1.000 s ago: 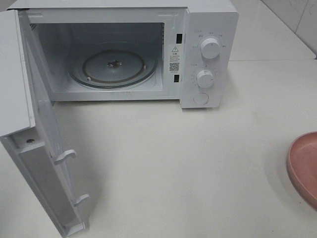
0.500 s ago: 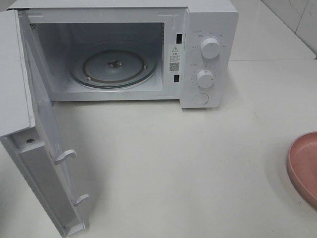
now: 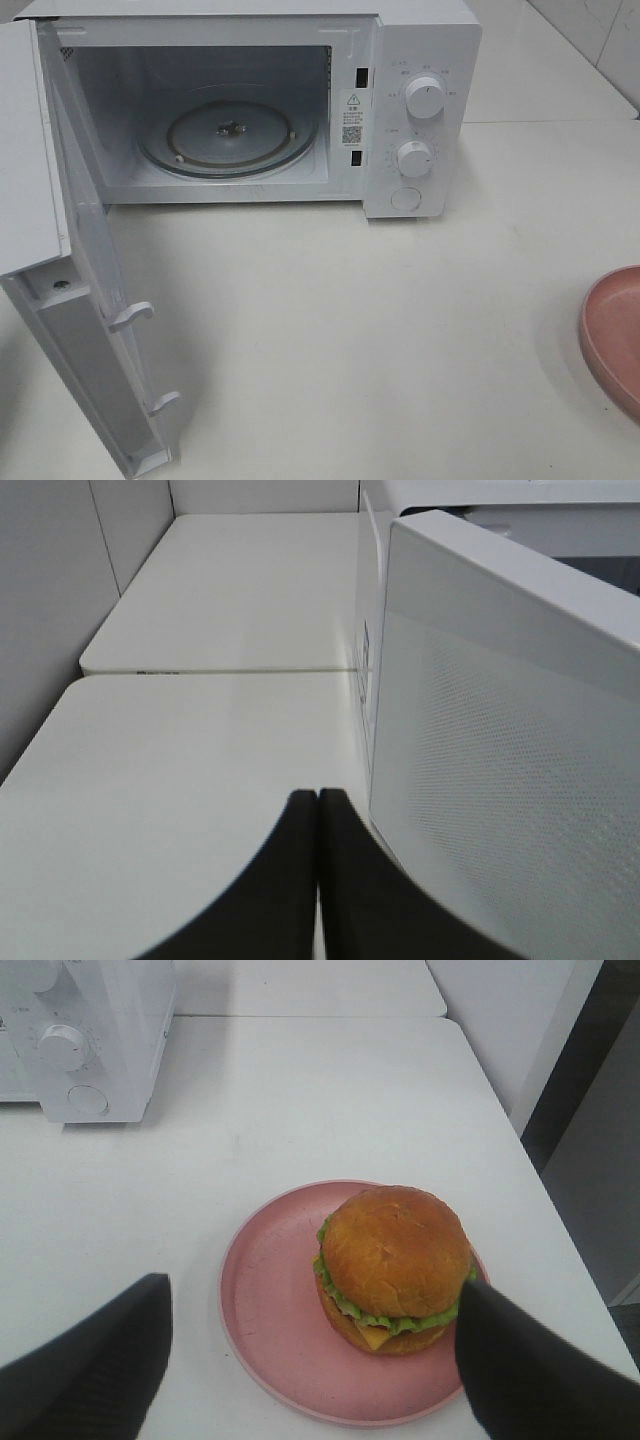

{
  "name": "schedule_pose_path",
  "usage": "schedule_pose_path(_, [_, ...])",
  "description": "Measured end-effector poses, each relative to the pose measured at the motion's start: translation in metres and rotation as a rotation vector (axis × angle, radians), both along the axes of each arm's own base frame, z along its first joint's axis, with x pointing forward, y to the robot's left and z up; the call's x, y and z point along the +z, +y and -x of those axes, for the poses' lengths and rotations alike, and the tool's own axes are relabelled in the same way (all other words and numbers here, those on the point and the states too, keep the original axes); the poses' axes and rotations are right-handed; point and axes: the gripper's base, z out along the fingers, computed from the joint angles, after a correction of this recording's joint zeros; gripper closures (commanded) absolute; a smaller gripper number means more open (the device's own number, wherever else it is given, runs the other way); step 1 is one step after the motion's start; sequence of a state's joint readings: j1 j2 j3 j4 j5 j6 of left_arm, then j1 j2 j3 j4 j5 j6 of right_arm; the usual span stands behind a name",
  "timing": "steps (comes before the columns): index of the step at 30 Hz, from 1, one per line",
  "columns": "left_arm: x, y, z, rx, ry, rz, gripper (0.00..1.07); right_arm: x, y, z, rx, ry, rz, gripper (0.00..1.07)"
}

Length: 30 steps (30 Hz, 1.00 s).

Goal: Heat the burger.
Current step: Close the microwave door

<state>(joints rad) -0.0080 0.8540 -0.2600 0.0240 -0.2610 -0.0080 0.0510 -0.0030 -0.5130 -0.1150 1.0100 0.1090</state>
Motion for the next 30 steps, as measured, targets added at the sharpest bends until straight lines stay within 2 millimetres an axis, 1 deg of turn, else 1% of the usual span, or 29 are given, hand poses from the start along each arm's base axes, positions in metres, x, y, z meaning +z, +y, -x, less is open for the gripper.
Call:
schedule_pose_path(2, [-0.002, 0.0, -0.002, -0.001, -0.008, 0.0, 1.07, 0.0, 0.0, 0.0, 0.0, 0.0, 0.0, 0.32])
schedule_pose_path(4, [-0.012, -0.001, -0.011, -0.01, 0.0, 0.002, 1.07, 0.0, 0.0, 0.0, 0.0, 0.0, 0.0, 0.32])
schedule_pose_path(5, [-0.012, -0.001, -0.011, -0.01, 0.0, 0.002, 1.07, 0.0, 0.0, 0.0, 0.0, 0.0, 0.0, 0.32])
schedule_pose_path(7, [-0.02, -0.004, -0.019, -0.04, 0.002, 0.014, 1.07, 0.0, 0.0, 0.0, 0.0, 0.0, 0.0, 0.32])
schedule_pose_path(8, [-0.02, -0.004, -0.019, -0.04, 0.002, 0.014, 1.07, 0.0, 0.0, 0.0, 0.0, 0.0, 0.0, 0.32])
schedule_pose_path(9, [-0.023, -0.008, -0.024, -0.083, -0.008, 0.021, 1.07, 0.0, 0.0, 0.0, 0.0, 0.0, 0.0, 0.32])
schedule_pose_path(10, [-0.023, -0.008, -0.024, -0.083, -0.008, 0.021, 1.07, 0.0, 0.0, 0.0, 0.0, 0.0, 0.0, 0.32])
schedule_pose_path(12, [-0.028, -0.016, -0.031, -0.17, -0.032, 0.036, 1.07, 0.0, 0.0, 0.0, 0.0, 0.0, 0.0, 0.32])
schedule_pose_path(13, [-0.028, -0.016, -0.031, -0.17, -0.032, 0.036, 1.07, 0.0, 0.0, 0.0, 0.0, 0.0, 0.0, 0.32])
schedule_pose_path(14, [-0.032, -0.021, -0.035, -0.226, -0.045, 0.055, 1.07, 0.0, 0.0, 0.0, 0.0, 0.0, 0.0, 0.32])
schedule_pose_path(16, [-0.034, -0.023, -0.037, -0.25, -0.042, 0.065, 1.07, 0.0, 0.0, 0.0, 0.0, 0.0, 0.0, 0.32])
schedule_pose_path(18, [-0.042, -0.028, -0.042, -0.289, -0.029, 0.101, 1.07, 0.0, 0.0, 0.0, 0.0, 0.0, 0.0, 0.32])
schedule_pose_path(22, [-0.048, -0.031, -0.045, -0.312, -0.022, 0.13, 1.07, 0.0, 0.0, 0.0, 0.0, 0.0, 0.0, 0.32])
schedule_pose_path(24, [-0.056, -0.045, -0.046, -0.382, -0.006, 0.129, 1.07, 0.0, 0.0, 0.0, 0.0, 0.0, 0.0, 0.32])
schedule_pose_path(26, [-0.057, -0.047, -0.047, -0.39, 0.001, 0.126, 1.07, 0.0, 0.0, 0.0, 0.0, 0.0, 0.0, 0.32])
schedule_pose_path(27, [-0.061, -0.054, -0.047, -0.408, 0.01, 0.12, 1.07, 0.0, 0.0, 0.0, 0.0, 0.0, 0.0, 0.32])
schedule_pose_path(30, [-0.063, -0.057, -0.047, -0.42, 0.016, 0.117, 1.07, 0.0, 0.0, 0.0, 0.0, 0.0, 0.0, 0.32])
